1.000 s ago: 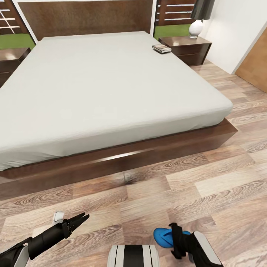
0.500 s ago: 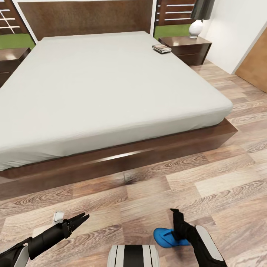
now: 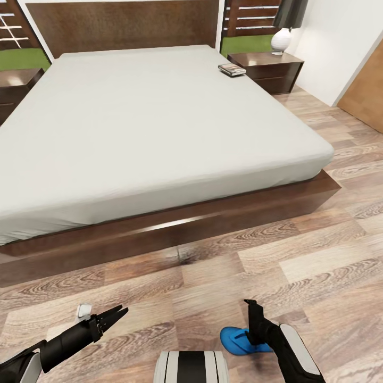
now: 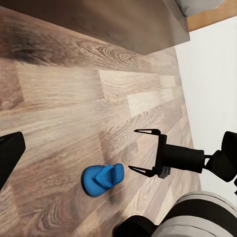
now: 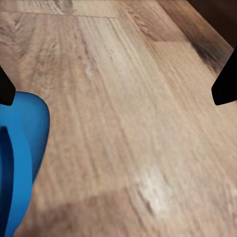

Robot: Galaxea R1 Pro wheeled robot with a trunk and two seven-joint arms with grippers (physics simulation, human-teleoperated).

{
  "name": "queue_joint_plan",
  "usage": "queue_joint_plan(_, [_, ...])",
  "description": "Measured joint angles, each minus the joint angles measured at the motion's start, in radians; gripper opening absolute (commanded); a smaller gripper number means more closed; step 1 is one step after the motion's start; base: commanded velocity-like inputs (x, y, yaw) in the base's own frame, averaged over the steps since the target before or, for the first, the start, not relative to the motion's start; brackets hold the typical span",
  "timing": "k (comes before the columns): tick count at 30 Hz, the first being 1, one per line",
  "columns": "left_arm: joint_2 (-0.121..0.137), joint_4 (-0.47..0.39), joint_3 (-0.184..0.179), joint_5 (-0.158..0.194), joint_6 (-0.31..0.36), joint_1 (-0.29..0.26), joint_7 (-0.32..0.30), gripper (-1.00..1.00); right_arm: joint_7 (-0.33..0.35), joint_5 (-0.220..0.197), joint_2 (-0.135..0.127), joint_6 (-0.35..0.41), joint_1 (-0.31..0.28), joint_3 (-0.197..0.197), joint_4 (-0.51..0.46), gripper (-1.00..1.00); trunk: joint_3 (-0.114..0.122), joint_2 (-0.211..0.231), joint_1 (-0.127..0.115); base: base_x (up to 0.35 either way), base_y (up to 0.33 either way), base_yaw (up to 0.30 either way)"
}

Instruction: In the bedroom, move the book from the bed onto either nightstand, and place the two sandals side by side next to the bed.

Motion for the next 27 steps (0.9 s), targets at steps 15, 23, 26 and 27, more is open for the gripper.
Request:
queue_joint_plan(15, [0.0, 0.0, 0.0, 0.0, 0.0, 0.0, 0.001, 1.0, -0.002, 0.0, 0.0, 0.0, 0.0, 0.0, 0.002, 1.0, -0.054, -0.003, 0.006, 0.0, 0.0, 0.0])
queue_joint_plan(23, [0.001, 0.0, 0.0, 0.0, 0.0, 0.0, 0.002, 1.0, -0.002, -0.001, 0.0, 0.0, 0.0, -0.001, 0.002, 1.0, -0.085, -0.005, 0.01, 0.0, 0.0, 0.0])
queue_joint_plan(26, [0.002, 0.0, 0.0, 0.0, 0.0, 0.0, 0.001, 1.0, -0.002, 0.0, 0.0, 0.0, 0.0, -0.001, 0.002, 1.0, -0.097, -0.006, 0.011, 0.0, 0.0, 0.0])
queue_joint_plan(27, [0.002, 0.0, 0.0, 0.0, 0.0, 0.0, 0.001, 1.0, -0.002, 0.0, -0.001, 0.0, 0.0, -0.001, 0.002, 1.0, -0.1, -0.006, 0.012, 0.0, 0.0, 0.0])
